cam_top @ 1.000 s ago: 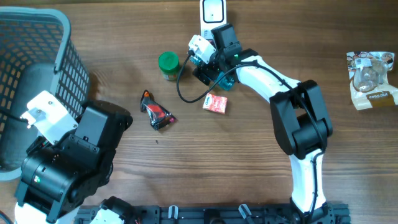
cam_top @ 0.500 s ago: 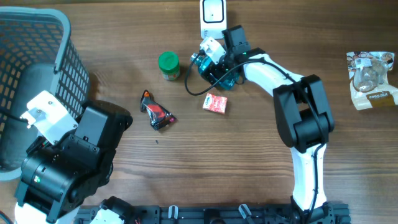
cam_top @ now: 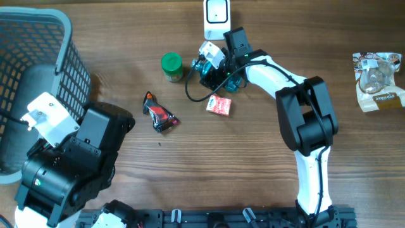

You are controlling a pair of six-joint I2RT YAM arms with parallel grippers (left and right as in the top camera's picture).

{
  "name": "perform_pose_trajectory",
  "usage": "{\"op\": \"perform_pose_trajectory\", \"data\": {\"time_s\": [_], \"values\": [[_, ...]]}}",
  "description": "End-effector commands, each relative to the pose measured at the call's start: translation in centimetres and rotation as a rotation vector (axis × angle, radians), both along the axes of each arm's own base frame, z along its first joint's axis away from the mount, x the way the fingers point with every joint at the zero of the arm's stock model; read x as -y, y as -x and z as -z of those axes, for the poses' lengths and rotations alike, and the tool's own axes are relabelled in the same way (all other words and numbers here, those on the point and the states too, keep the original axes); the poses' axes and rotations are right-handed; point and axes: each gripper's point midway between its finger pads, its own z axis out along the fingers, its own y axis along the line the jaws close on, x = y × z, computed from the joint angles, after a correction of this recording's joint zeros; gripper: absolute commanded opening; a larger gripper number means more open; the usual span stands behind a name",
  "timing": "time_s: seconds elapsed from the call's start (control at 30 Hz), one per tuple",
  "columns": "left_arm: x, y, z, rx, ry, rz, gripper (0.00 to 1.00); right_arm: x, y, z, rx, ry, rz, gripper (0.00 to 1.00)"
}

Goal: Scan the item barcode

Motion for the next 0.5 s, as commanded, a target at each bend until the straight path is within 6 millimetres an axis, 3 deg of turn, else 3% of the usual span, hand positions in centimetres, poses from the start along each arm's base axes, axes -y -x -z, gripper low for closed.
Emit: {"op": "perform_pose_trajectory", "data": {"time_s": [0.0,0.27,0.47], "values": [[-0.2,0.0,-0.3,0.025,-0.004,-0.015,1.00,0.2,1.1,4.1,-0.076,0.029,-0.003,0.88],[-0.2,0.0,-0.3,0.026,-0.004,-0.015,1.00,0.6,0.9,4.7,-0.073,0.052,0.015,0.62],[-0.2,0.0,-0.3,0.026,-0.004,-0.015,1.00,0.1,-0.2,3.2,-0.074,0.022,0.056,0.54]]}}
